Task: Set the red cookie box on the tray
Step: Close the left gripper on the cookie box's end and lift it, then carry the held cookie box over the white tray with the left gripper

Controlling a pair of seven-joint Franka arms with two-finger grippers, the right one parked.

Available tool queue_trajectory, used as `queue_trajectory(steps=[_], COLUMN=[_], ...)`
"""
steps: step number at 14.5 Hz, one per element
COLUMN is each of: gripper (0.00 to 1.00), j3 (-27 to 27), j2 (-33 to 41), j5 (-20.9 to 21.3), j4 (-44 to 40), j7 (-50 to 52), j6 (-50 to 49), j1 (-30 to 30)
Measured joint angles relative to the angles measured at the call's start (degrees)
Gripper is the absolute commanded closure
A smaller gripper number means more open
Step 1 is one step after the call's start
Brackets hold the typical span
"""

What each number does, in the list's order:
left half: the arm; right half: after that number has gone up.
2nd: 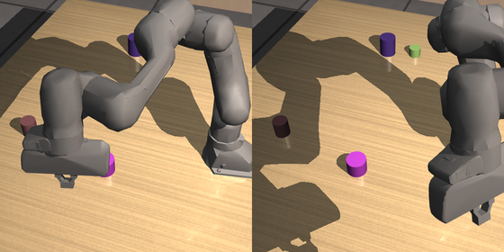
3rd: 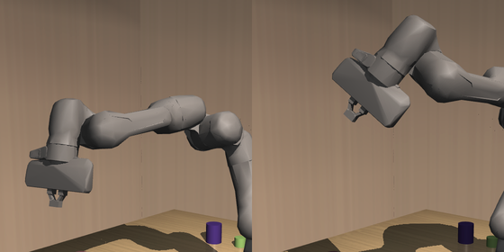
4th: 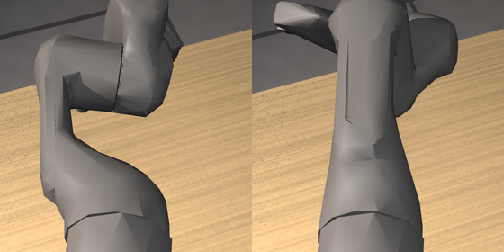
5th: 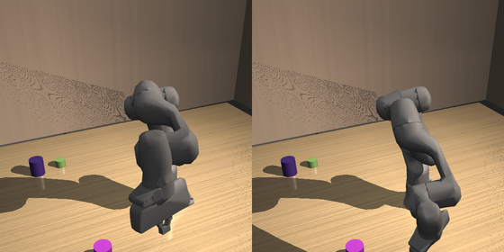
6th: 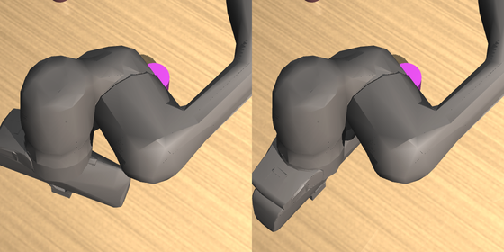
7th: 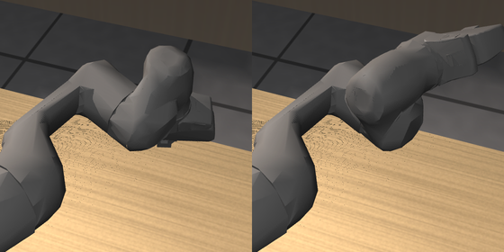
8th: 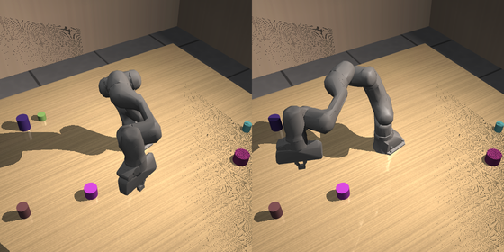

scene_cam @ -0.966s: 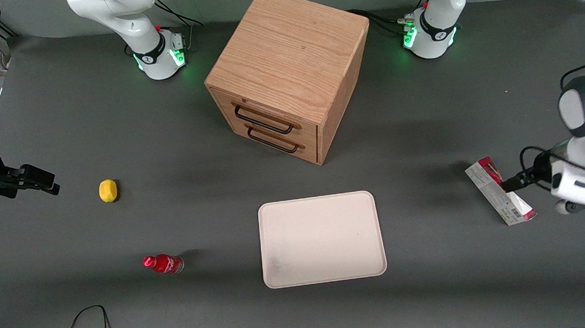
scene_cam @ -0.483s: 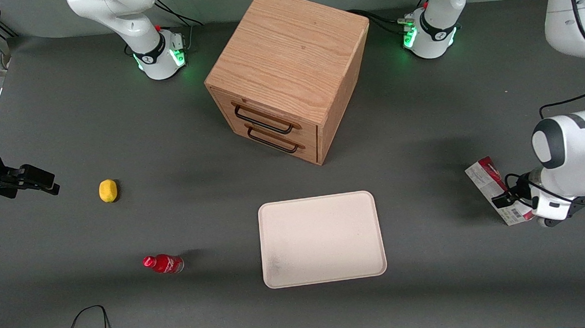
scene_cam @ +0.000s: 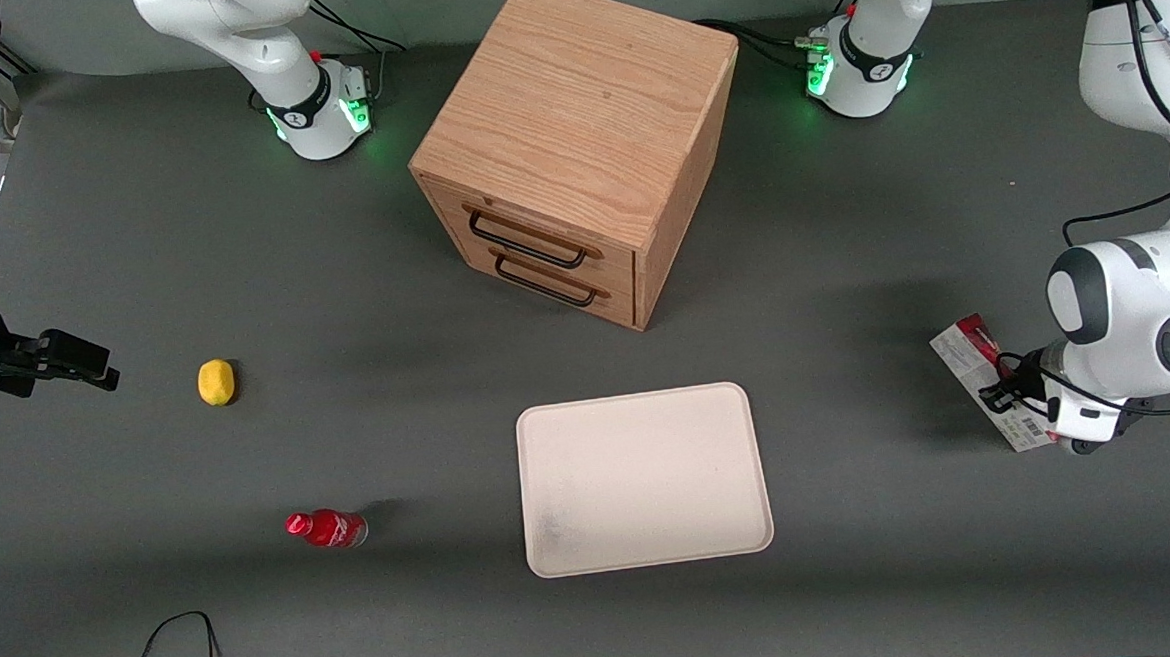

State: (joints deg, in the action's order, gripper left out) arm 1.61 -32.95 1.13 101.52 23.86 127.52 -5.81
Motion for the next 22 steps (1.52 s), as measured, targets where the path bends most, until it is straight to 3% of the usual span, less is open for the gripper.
queue_trajectory(steps=[5,7,10,14,18,22], gripper=[1.0,1.0,1.0,1.0,1.0,1.0], j3=[-0.35,-1.1,-6.77,-13.18,-14.29,-14.51], j2=[1.42,3.98,7.58,7.48,1.25,-9.43], j5=[0.15,0.06,-0.04,0.01,0.31,5.41], j4=[-1.94,-6.2,-15.22,-24.84,-29.86,-32.78], j7=[-2.82,-6.92,-9.33,-8.83,-1.4,4.9], j6=[-1.05,-7.03,-17.43,-23.7,-23.4,-16.81], j1=[0.16,0.5,1.78,9.61,17.26,22.19])
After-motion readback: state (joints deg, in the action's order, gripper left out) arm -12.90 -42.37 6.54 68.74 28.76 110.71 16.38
